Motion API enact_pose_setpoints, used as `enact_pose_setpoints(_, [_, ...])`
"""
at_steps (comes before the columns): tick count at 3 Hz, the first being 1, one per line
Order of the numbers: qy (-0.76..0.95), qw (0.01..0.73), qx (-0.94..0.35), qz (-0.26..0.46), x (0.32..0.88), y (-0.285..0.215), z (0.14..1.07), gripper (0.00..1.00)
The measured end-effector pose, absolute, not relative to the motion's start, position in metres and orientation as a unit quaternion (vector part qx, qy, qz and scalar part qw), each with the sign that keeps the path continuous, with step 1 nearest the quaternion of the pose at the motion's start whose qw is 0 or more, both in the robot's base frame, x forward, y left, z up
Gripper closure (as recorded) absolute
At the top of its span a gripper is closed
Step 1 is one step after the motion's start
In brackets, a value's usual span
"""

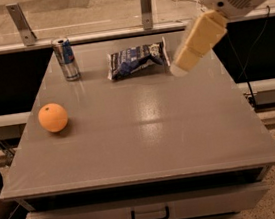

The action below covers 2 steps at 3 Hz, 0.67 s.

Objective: Knock redbull can over

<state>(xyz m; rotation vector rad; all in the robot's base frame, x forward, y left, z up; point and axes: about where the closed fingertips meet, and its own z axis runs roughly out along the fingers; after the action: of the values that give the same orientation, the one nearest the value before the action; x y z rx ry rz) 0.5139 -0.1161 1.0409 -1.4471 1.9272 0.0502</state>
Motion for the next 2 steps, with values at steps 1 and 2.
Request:
enact_pose_setpoints(1, [0.745,0.392,-0.537,0.048,0.546,-0.064,1.042,0.0])
enact_pose_setpoints(2, [0.747,0.423,-0.506,0.084,0.579,-0.026,1.034,0.0])
